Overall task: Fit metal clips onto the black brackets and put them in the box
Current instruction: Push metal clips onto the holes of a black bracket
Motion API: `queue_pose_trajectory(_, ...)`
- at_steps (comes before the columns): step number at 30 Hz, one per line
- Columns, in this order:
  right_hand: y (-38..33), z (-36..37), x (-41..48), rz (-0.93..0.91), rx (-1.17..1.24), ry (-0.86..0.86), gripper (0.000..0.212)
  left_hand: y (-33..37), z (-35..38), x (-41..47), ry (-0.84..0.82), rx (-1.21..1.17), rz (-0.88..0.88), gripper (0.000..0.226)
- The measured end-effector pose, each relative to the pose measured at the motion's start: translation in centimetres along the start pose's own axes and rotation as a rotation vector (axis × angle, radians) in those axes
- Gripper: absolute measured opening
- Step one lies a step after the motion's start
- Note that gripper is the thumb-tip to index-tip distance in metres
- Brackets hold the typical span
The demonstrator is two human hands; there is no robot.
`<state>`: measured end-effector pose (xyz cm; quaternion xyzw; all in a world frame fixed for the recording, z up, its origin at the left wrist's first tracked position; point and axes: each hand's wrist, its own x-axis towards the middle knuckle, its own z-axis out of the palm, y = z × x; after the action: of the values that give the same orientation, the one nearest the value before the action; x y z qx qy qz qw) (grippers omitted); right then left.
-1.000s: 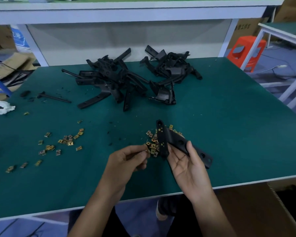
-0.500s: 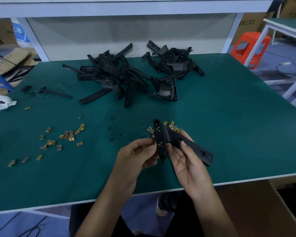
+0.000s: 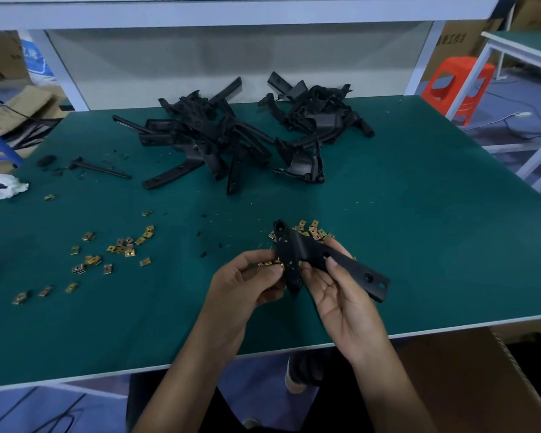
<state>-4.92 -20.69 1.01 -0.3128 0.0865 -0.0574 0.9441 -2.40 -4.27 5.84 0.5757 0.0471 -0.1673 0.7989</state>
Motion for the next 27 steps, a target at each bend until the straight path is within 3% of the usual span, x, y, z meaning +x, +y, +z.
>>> queue_pose_trajectory(10,0.1,0.7,-0.4,-0.022,-0.132,-0.014,0.033,0.3,-0.7,0.3,-0.061,0.109,-0.035,0.022)
queue_pose_trajectory(14,0.1,0.7,-0.4,-0.006,-0.074,-0.005,0.032,0.1,-1.2,0.6,-0.112,0.19,-0.014,0.017)
queue_pose_trajectory(16,-0.1,0.6,-0.3,-0.007,0.009,0.04,0.03,0.4,-2.4,1.2,-0.038,0.351,0.097,0.014)
queue_pose_trajectory(20,-0.5,0.4,-0.2,-0.029,0.098,0.08,0.03,1.4,-6.2,2.7,0.329,0.943,0.309,0.013)
queue_pose_trajectory(23,-0.3,0.7,-0.1,-0.002,0.053,0.063,0.03,1.1,-7.0,3.3,0.325,1.106,0.32,0.011)
queue_pose_trajectory(27,-0.4,0.7,-0.1,0.009,0.068,0.067,0.031,0.2,-6.4,3.8,0.189,1.25,0.363,0.02)
